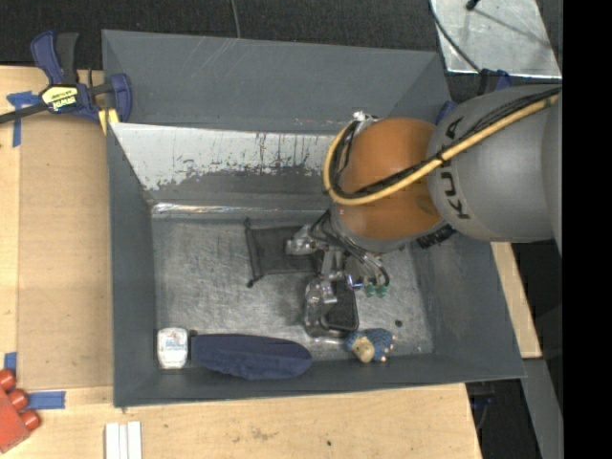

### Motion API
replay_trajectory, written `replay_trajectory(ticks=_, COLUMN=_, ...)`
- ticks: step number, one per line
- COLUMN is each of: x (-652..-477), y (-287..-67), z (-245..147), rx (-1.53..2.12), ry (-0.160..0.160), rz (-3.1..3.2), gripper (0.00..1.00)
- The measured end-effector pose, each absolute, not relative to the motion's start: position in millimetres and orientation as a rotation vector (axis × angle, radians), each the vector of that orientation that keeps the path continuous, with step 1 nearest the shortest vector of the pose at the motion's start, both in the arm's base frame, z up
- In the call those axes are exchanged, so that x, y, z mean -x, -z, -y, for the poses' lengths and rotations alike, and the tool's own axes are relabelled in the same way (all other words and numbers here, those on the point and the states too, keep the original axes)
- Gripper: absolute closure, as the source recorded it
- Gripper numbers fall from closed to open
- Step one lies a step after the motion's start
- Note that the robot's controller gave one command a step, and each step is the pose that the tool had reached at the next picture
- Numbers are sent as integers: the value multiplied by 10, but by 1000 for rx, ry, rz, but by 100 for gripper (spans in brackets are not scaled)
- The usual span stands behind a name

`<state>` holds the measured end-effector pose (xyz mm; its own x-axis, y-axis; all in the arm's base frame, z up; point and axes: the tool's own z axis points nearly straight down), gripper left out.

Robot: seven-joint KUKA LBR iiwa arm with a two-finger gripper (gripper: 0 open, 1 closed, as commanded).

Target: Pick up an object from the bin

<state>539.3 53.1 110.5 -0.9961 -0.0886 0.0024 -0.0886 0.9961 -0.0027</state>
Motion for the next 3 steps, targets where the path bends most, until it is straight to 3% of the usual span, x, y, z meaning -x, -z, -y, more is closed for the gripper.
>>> replay_trajectory(ticks=1, x=-5981, y=-738, z=-352, rx=149, ry=7, rz=3140, gripper=0)
replay_trajectory(ticks=2, x=-6046, y=-785, z=-330, rx=158, ry=7, rz=3168, gripper=100)
replay_trajectory(ticks=3, x=-6032, y=-2282, z=-441, rx=202, ry=3, rz=3148, gripper=100)
